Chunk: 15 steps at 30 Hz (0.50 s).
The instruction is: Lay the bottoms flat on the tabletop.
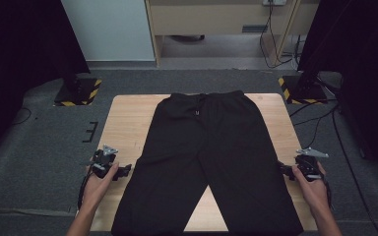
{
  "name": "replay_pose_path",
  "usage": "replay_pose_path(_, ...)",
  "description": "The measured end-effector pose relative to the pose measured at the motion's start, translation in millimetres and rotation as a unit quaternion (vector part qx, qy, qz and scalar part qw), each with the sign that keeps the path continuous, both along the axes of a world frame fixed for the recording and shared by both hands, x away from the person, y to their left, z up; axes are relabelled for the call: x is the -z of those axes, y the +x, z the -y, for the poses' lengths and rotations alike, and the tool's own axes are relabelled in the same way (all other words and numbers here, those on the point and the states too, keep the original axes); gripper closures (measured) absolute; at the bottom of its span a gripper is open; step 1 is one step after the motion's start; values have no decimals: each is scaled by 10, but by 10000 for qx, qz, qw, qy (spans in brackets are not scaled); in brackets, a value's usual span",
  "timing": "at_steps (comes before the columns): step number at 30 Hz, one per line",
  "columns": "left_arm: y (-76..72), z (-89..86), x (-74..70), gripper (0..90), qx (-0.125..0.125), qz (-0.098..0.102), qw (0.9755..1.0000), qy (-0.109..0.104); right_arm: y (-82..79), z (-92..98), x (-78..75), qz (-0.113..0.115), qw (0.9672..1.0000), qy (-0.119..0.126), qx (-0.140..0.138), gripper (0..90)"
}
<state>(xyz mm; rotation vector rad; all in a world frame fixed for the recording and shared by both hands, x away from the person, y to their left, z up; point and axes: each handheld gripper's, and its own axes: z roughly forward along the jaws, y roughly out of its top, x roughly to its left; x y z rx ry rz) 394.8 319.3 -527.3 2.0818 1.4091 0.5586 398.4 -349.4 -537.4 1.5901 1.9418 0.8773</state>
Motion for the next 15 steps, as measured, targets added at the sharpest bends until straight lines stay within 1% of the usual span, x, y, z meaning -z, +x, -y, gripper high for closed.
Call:
replay_pose_path(3, -6, -35, 52, 40, -42, 91, 9998, -158, 6, -14, 4, -17, 10000, -77, 22, 110)
replay_pose_path(5, -11, -48, 77, 28, -42, 210, 9996, -204, 9, -25, 8, -20, 9999, -155, 2, 106)
replay_pose_path(6, -15, -54, 90, 22, -20, 270, 9994, -226, 10, -25, 8, -20, 9999, -155, 3, 105)
replay_pose_path(9, -29, -74, 90, 18, 49, 265, 9994, -221, 8, -27, 10, -14, 9999, -152, 15, 105)
replay_pose_path(10, -38, -76, 91, 18, 17, 271, 9994, -223, 1, -24, 10, -12, 9999, -169, -8, 106)
replay_pose_path(12, -63, -73, 91, 17, -63, 272, 9994, -224, -19, -35, 9, -28, 9999, -135, 48, 106)
replay_pose_path(13, -63, -73, 91, 17, -63, 272, 9994, -224, -29, -30, 11, -4, 9999, -162, 17, 105)
replay_pose_path(14, -103, -76, 92, 17, -129, 285, 9992, -230, -41, -32, 8, -29, 9999, -155, 25, 105)
replay_pose_path(15, -120, -79, 91, 17, -144, 278, 9993, -222, -51, -34, 9, -16, 9999, -157, 34, 105)
